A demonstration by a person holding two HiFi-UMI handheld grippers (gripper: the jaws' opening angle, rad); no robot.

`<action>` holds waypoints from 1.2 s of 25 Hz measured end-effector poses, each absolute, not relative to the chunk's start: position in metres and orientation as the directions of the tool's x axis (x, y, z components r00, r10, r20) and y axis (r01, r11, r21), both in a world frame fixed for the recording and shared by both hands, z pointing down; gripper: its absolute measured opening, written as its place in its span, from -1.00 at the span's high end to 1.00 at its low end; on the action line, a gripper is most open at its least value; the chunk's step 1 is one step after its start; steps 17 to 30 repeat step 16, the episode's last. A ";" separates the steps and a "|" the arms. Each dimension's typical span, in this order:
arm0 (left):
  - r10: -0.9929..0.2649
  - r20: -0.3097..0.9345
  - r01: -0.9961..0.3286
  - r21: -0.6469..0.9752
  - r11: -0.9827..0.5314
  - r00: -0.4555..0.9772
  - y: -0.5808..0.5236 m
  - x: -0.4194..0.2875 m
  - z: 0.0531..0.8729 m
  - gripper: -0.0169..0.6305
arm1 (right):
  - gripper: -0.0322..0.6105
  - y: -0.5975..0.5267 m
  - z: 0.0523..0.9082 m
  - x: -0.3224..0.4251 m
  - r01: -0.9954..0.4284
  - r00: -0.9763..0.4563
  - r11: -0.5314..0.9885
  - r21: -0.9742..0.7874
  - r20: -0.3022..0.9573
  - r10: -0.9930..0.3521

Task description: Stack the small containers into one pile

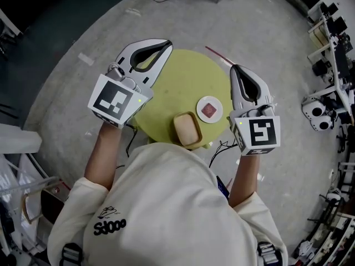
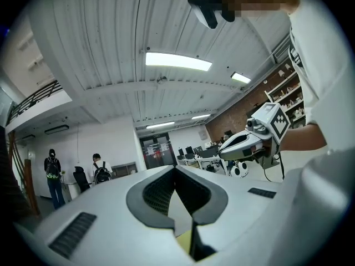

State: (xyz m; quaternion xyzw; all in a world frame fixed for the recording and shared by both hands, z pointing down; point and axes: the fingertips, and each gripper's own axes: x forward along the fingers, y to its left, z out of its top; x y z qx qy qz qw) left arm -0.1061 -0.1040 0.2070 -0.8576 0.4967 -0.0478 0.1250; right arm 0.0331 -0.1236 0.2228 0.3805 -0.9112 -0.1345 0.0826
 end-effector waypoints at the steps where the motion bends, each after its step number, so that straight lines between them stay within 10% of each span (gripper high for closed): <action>1: -0.862 -0.044 -0.839 -0.261 -0.478 0.505 -0.103 -0.104 0.207 0.93 | 0.88 -0.123 0.223 0.034 -0.672 -0.698 0.676 0.304 0.046 -0.715; 30: -0.849 -0.010 -0.814 -0.289 -0.504 0.529 -0.098 -0.095 0.220 0.93 | 0.88 -0.118 0.231 0.031 -0.665 -0.721 0.708 0.240 0.043 -0.692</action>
